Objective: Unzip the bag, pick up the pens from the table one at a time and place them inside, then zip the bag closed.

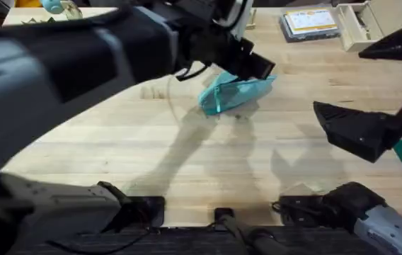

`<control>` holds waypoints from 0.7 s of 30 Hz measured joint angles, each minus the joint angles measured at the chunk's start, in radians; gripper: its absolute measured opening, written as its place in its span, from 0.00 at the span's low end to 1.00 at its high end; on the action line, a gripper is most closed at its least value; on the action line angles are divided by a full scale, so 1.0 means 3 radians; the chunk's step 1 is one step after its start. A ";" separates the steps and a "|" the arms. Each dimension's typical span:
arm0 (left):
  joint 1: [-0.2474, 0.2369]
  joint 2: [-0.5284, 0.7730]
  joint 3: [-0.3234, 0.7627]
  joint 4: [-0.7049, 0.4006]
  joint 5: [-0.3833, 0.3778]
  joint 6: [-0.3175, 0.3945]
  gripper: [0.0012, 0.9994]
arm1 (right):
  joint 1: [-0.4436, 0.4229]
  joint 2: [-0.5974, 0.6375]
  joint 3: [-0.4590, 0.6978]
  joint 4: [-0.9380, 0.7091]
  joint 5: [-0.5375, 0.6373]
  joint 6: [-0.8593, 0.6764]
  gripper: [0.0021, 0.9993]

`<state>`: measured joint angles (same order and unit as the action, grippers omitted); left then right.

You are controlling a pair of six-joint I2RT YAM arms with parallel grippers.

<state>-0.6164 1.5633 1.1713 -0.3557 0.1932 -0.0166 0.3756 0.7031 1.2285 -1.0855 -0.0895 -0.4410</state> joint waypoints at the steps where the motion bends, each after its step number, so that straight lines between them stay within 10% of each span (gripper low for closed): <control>1: 0.0010 -0.0055 0.0000 0.0000 -0.0001 0.0000 0.99 | 0.0000 0.0001 0.0000 0.0000 0.0000 -0.0001 1.00; 11: 0.0353 -0.0474 0.0000 -0.0156 -0.0013 0.0113 0.99 | 0.0000 -0.0001 0.0000 0.0004 -0.0001 -0.0001 1.00; 21: 0.0750 -0.0846 0.0000 -0.0848 0.0136 0.1000 0.99 | 0.0000 0.0056 0.0000 0.0117 -0.0282 0.0001 1.00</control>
<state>-0.3914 1.3094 1.1713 -0.6101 0.2339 0.2834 0.3756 0.7200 1.2285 -1.0504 -0.1739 -0.4408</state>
